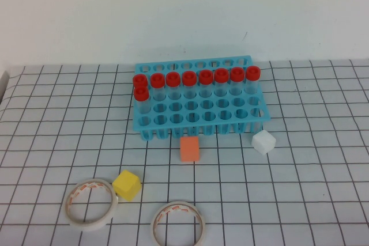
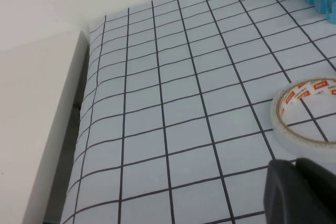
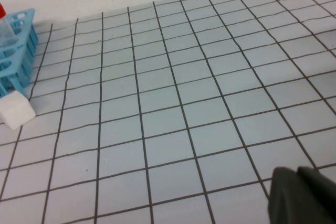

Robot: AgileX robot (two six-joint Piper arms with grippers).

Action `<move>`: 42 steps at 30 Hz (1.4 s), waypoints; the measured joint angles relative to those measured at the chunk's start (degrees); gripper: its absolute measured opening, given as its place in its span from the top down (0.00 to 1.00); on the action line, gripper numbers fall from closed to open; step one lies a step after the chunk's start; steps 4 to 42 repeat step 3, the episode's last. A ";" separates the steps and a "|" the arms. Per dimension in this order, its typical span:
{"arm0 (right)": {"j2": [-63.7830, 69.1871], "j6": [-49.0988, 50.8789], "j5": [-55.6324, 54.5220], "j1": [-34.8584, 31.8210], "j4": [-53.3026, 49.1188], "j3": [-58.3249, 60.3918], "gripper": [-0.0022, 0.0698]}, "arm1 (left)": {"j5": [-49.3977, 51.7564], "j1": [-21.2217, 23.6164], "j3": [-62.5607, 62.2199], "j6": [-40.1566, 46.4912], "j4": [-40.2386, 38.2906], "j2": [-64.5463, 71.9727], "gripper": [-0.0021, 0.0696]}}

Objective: Place the test tubes

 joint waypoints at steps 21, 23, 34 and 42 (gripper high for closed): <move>0.00 0.00 0.00 0.00 0.00 0.00 0.97 | 0.00 0.00 0.00 0.00 0.00 0.00 0.97; 0.00 0.00 0.00 0.00 0.00 0.00 0.97 | 0.00 0.00 0.00 0.00 0.00 0.00 0.97; 0.00 0.00 0.00 0.00 0.00 0.00 0.97 | 0.00 0.00 0.00 0.00 0.00 0.00 0.97; 0.00 0.00 0.00 0.00 0.00 0.00 0.97 | 0.00 0.00 0.00 0.00 0.00 0.00 0.97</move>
